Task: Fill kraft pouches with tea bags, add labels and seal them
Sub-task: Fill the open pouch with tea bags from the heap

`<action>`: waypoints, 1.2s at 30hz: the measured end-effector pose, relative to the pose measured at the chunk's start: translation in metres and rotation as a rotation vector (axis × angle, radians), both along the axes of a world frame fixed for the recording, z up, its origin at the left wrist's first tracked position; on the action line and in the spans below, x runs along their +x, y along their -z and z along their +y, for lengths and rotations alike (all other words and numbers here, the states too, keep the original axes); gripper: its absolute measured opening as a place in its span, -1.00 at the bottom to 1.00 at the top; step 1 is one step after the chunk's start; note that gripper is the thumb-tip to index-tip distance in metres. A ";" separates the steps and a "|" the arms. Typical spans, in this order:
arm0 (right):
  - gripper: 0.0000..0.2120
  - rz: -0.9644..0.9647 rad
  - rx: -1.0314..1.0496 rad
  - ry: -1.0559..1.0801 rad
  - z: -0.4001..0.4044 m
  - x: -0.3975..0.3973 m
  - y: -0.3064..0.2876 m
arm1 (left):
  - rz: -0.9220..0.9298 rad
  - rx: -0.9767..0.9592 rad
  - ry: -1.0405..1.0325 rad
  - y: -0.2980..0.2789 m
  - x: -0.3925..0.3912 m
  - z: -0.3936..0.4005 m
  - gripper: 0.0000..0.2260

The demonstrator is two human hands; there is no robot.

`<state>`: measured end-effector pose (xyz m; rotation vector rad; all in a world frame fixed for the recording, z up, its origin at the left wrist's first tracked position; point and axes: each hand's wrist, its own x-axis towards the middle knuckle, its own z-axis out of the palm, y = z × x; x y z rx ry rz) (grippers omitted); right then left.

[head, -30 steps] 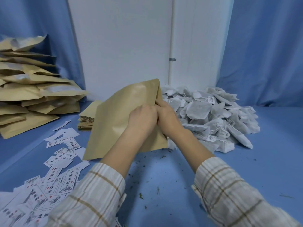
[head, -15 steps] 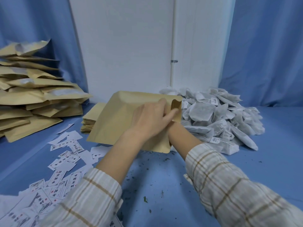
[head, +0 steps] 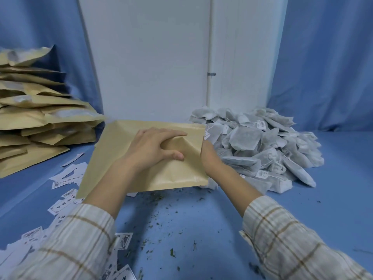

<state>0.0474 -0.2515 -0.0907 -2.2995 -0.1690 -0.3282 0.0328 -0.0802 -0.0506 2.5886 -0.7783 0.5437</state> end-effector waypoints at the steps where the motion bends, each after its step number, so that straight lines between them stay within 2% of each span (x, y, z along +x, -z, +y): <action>1: -0.85 -0.071 -0.050 0.002 -0.006 -0.004 0.001 | 0.022 -0.027 -0.006 0.006 0.002 -0.003 -0.50; 3: -0.86 -0.230 -0.231 0.026 -0.033 -0.010 0.012 | 0.045 -0.041 -0.016 0.018 0.005 -0.011 -0.50; 5: -0.78 -0.295 -0.441 0.135 -0.062 -0.013 0.021 | 0.060 -0.060 -0.019 0.030 0.009 -0.019 -0.48; 8: -0.60 -0.108 -0.827 0.319 -0.097 -0.012 0.029 | 0.114 -0.136 0.009 0.043 0.015 -0.028 -0.47; 10: -0.59 -0.022 -0.930 0.355 -0.109 -0.013 0.031 | 0.126 -0.146 0.022 0.048 0.020 -0.032 -0.47; 12: -0.68 -0.121 -0.843 0.370 -0.114 -0.013 0.030 | 0.125 -0.147 0.018 0.051 0.024 -0.034 -0.46; 13: -0.74 -0.237 -0.693 0.404 -0.115 -0.013 0.031 | 0.123 -0.151 0.015 0.052 0.026 -0.034 -0.46; 15: -0.77 -0.381 -0.230 0.472 -0.112 -0.014 0.031 | 0.113 -0.164 0.002 0.053 0.029 -0.034 -0.46; 17: -0.64 -0.301 0.249 0.429 -0.105 -0.015 0.026 | 0.103 -0.184 -0.007 0.053 0.030 -0.032 -0.47; 18: -0.61 -0.224 0.399 0.402 -0.102 -0.015 0.025 | 0.102 -0.198 -0.008 0.052 0.030 -0.031 -0.47; 20: -0.63 -0.077 0.533 0.336 -0.092 -0.016 0.023 | 0.092 -0.217 -0.007 0.050 0.029 -0.031 -0.48; 23: -0.77 0.031 0.640 0.145 -0.075 -0.012 0.025 | 0.067 -0.246 -0.003 0.048 0.025 -0.029 -0.49; 25: -0.81 0.038 0.642 0.082 -0.066 -0.009 0.023 | 0.038 -0.250 -0.005 0.045 0.023 -0.025 -0.49; 36: -0.83 -0.003 0.222 -0.158 -0.057 -0.011 0.005 | 0.161 -0.325 0.083 0.028 0.016 0.011 -0.50</action>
